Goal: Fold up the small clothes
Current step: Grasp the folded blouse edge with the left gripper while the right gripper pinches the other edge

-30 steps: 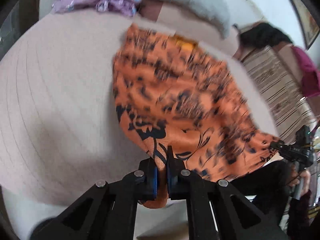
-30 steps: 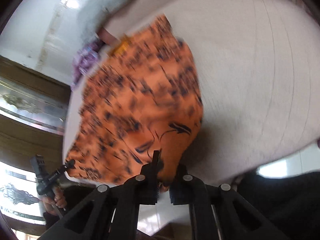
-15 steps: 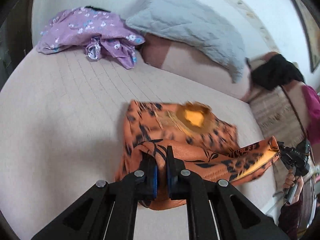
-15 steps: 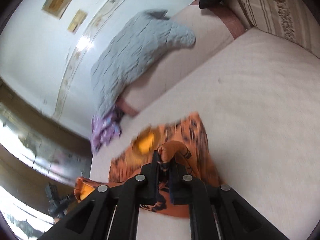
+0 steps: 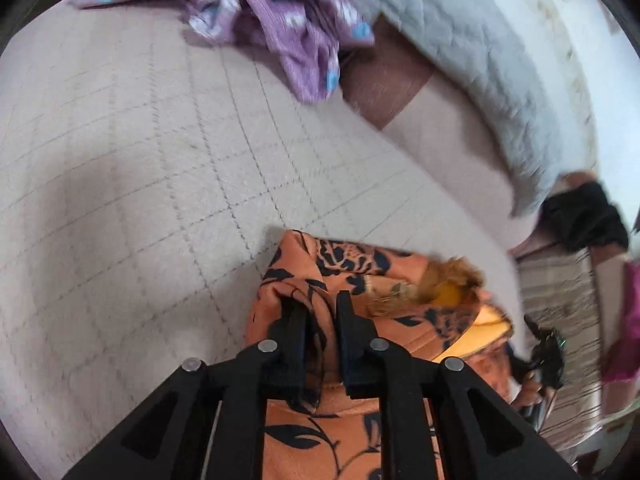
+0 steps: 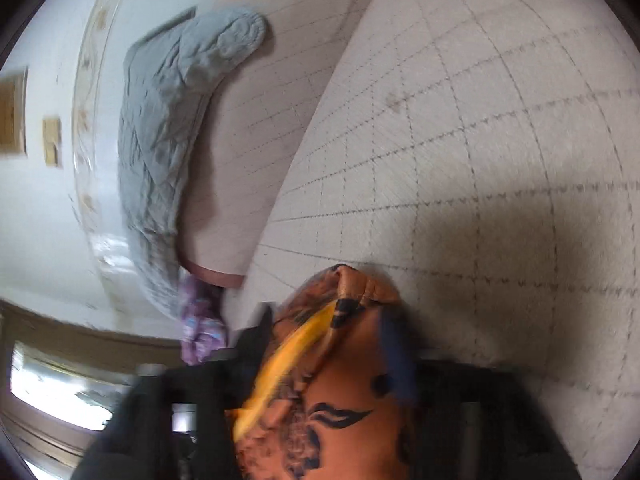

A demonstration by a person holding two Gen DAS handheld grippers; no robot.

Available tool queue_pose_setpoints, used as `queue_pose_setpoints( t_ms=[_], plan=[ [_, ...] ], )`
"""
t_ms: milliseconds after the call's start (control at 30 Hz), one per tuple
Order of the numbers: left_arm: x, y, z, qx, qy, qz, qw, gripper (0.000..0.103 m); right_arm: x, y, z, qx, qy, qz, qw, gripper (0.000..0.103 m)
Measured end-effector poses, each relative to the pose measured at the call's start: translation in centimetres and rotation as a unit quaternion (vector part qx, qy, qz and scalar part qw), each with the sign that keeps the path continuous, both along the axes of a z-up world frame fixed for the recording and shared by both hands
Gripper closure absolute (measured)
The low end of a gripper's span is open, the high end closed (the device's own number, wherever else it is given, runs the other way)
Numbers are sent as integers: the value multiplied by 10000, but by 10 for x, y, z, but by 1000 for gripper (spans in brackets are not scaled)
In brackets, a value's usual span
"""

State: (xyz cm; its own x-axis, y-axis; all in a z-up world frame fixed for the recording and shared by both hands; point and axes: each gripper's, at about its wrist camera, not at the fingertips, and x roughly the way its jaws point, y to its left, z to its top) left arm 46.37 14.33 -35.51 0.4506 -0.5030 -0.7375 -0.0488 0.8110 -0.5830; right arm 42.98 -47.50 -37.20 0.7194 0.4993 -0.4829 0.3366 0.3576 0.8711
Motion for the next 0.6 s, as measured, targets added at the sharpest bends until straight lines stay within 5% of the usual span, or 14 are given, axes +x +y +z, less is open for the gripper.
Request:
queue_pose_setpoints(
  t_ms=[67, 133, 167, 233, 300, 367, 467, 600],
  plan=[
    [-21, 13, 15, -88, -232, 344, 9991, 70, -8, -2, 19, -168, -215, -124, 9996, 29],
    [-52, 21, 41, 243, -715, 896, 9931, 36, -18, 6, 47, -582, -500, 15, 9971, 29],
    [-66, 22, 54, 390, -1003, 1066, 9885, 34, -26, 12, 62, -826, -615, 32, 9947, 29],
    [-97, 22, 75, 611, -1418, 1287, 9796, 31, -36, 23, 78, -1144, -683, 76, 9911, 29],
    [-114, 13, 81, 890, -1377, 1203, 9791, 31, -47, 46, 91, -1573, -589, 396, 9850, 32],
    [-121, -4, 74, 1194, -1071, 904, 9829, 31, -54, 68, 94, -1946, -497, 731, 9769, 58],
    [-122, -28, 53, 1256, -775, 470, 9879, 33, -59, 113, 92, -2526, -269, 1359, 9576, 68],
    [-106, -60, 35, 1803, -488, -103, 9823, 64, -54, 156, 74, -2850, -42, 2039, 9366, 69]
  ],
)
